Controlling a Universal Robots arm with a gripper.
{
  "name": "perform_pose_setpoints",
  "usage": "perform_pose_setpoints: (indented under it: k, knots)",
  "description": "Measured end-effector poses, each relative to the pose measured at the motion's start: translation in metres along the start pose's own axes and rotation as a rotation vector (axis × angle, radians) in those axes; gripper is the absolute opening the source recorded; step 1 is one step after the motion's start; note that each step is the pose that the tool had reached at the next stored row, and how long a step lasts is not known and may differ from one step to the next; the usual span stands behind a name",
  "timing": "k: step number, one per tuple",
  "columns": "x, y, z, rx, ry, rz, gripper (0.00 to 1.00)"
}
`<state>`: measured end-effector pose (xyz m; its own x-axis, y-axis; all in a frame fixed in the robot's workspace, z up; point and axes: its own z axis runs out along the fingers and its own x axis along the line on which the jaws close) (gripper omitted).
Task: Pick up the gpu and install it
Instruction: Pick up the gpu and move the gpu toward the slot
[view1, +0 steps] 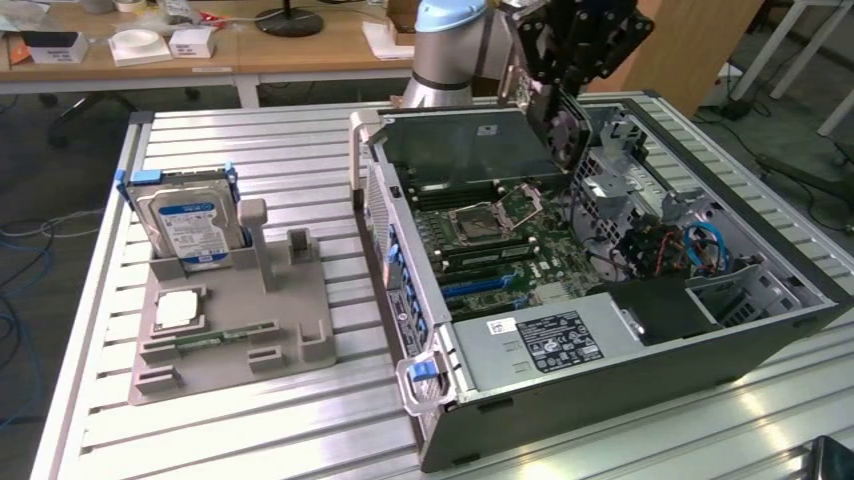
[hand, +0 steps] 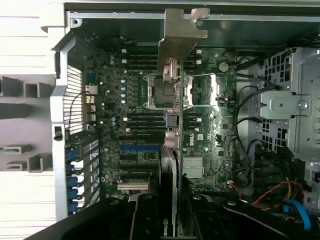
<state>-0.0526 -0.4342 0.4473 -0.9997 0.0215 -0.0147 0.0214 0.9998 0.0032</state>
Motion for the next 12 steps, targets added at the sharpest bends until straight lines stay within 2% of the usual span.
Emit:
perform_pose_setpoints:
  k: [10, 12]
  knots:
    - [-0.045, 0.0009, 0.0008, -0.0002, -0.0001, -0.003, 0.26]
    - [-0.047, 0.001, 0.0008, -0.0001, 0.0, -0.003, 0.26]
